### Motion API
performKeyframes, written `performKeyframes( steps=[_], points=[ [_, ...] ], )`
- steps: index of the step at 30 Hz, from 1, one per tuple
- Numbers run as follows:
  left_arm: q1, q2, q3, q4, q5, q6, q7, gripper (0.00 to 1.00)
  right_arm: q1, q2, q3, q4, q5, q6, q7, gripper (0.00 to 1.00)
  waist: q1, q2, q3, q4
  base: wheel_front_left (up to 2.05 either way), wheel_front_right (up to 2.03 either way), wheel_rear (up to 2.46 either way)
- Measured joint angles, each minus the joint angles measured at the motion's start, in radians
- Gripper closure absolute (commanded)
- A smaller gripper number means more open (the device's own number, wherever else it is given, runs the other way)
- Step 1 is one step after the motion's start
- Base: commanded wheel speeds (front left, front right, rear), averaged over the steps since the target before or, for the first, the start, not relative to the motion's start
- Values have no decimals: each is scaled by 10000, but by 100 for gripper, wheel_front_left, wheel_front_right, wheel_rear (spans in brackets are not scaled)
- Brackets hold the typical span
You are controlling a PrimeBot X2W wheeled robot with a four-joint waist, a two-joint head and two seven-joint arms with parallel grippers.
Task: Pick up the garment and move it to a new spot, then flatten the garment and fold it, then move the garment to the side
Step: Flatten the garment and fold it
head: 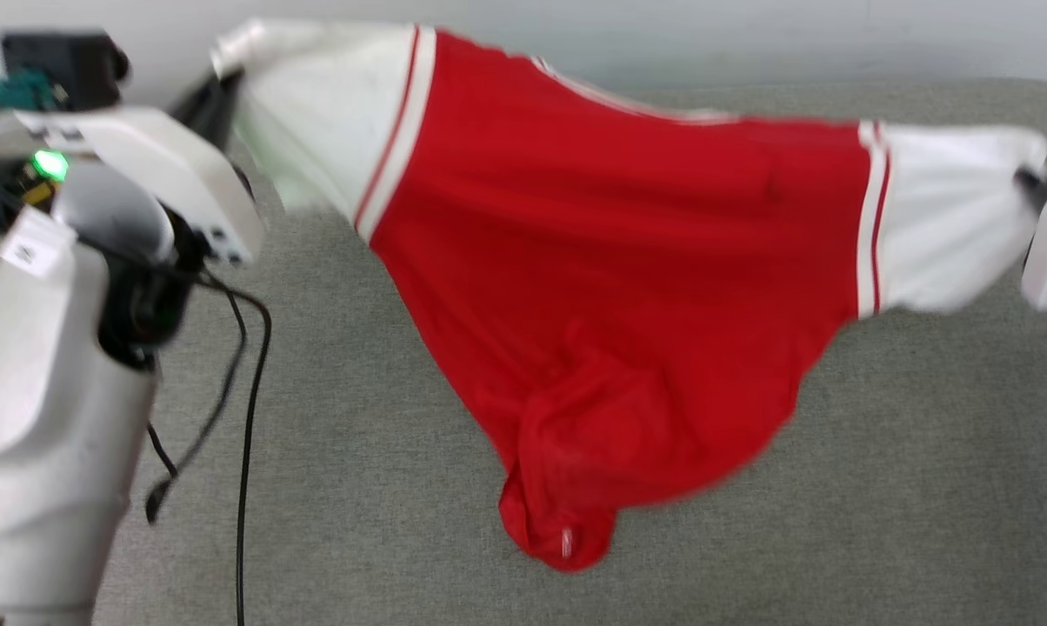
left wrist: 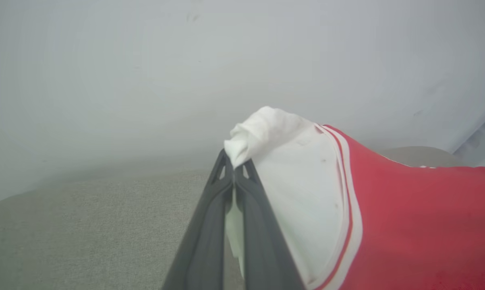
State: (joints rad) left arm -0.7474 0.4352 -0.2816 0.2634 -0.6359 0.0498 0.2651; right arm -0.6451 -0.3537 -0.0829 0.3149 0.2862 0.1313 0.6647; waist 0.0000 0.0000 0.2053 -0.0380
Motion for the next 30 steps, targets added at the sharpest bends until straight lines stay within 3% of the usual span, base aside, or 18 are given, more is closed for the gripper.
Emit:
performKeyframes(
  steps=[9, 20, 30],
  points=[
    [-3106, -56, 207, 1864, 380, -347, -951, 100, -3231, -27, 173, 888, -813, 2, -1058, 100, 0, 0, 601, -41, 0, 0, 0],
    [-6750, 240, 194, 4008, 1488, -556, -3150, 100, -7583, 82, -38, 2514, -2121, 6, -3396, 100, 1, 0, 1851, -152, 0, 0, 0],
    [-8034, 163, 94, 5229, 1636, -859, -4136, 100, -9195, 449, 314, 3616, -2351, 4, -4560, 100, 2, 0, 3195, -270, 0, 0, 0]
  ],
)
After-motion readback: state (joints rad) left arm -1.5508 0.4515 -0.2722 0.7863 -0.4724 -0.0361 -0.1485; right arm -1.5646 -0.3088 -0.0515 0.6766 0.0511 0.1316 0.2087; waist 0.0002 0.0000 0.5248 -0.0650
